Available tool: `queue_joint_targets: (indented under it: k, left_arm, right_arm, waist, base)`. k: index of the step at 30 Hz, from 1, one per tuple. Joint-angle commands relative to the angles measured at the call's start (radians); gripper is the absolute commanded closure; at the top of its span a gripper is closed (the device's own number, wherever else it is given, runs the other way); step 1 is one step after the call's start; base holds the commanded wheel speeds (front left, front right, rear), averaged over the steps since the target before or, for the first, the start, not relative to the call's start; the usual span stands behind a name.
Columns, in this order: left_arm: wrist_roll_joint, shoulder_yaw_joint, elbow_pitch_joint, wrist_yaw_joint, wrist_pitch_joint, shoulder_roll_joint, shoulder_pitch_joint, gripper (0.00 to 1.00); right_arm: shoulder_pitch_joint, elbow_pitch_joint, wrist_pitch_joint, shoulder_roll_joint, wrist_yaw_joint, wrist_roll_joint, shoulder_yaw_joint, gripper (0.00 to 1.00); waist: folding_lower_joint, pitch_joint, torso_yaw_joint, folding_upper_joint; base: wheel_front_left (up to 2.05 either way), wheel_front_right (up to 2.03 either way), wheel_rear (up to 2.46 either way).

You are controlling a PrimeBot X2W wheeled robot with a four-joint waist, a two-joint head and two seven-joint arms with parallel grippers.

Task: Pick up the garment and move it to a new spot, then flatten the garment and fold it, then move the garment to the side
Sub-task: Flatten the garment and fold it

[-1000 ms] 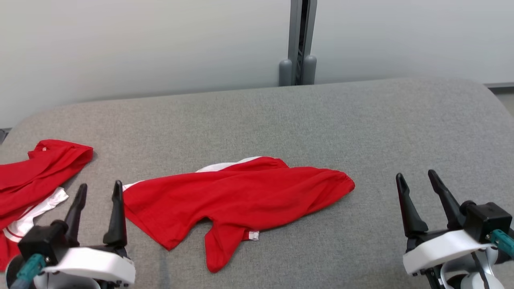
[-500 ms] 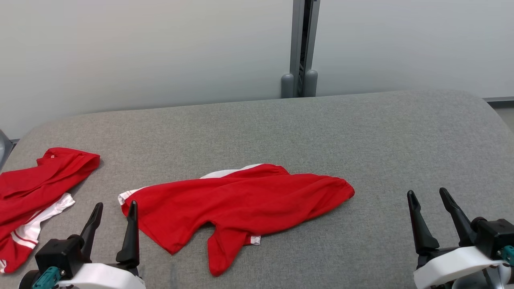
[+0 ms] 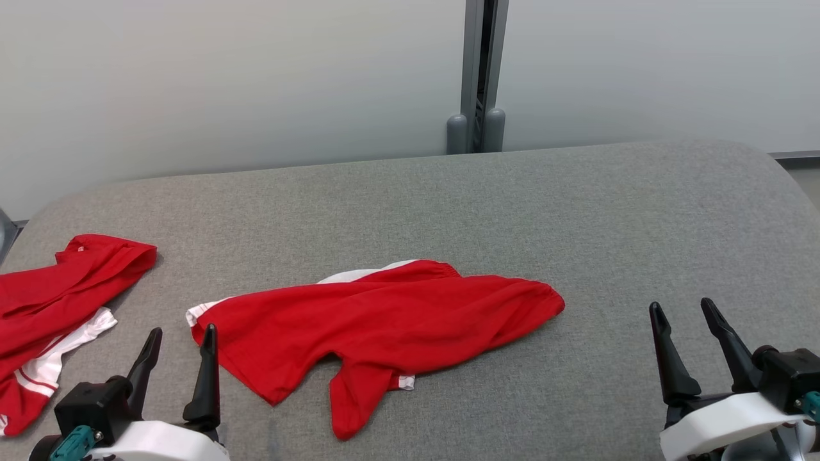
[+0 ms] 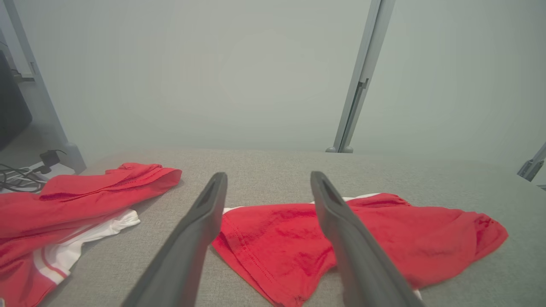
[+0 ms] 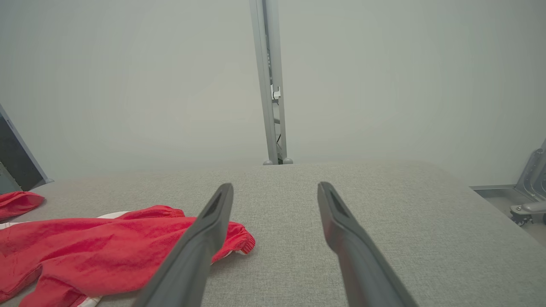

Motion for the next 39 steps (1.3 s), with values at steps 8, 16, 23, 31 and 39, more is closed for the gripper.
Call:
queue_joint_targets:
  k: [8, 16, 23, 31, 39]
  left_arm:
    - [0.004, 0.004, -0.008, 0.010, 0.007, 0.013, -0.001, 0.00]
    - [0.006, -0.006, -0.010, 0.001, 0.007, 0.013, -0.029, 0.00]
    - [0.019, -0.041, -0.004, -0.031, -0.006, -0.011, -0.120, 0.00]
    - [0.021, -0.079, 0.044, -0.088, -0.039, -0.048, -0.242, 0.00]
    - [0.017, -0.114, 0.133, -0.145, -0.096, -0.099, -0.345, 0.00]
  right_arm:
    - [0.008, 0.001, 0.001, -0.005, 0.000, 0.010, -0.004, 0.00]
    - [-0.018, 0.009, 0.008, -0.005, 0.000, 0.021, -0.014, 0.00]
    - [-0.126, 0.085, 0.059, -0.054, 0.000, 0.111, -0.009, 0.00]
    - [-0.316, 0.204, 0.162, -0.179, 0.000, 0.227, 0.108, 0.00]
    - [-0.555, 0.288, 0.310, -0.328, 0.000, 0.344, 0.347, 0.00]
  waist:
    - [0.0000, 0.002, 0.005, -0.0001]
    - [0.0000, 0.021, 0.019, -0.0001]
    - [0.0000, 0.118, 0.088, -0.0001]
    - [0.0000, 0.256, 0.176, -0.0001]
    - [0.0000, 0.364, 0.275, -0.0001]
  base:
    - [0.00, 0.00, 0.00]
    - [0.00, 0.00, 0.00]
    - [0.00, 0.00, 0.00]
    - [0.00, 0.00, 0.00]
    - [0.00, 0.00, 0.00]
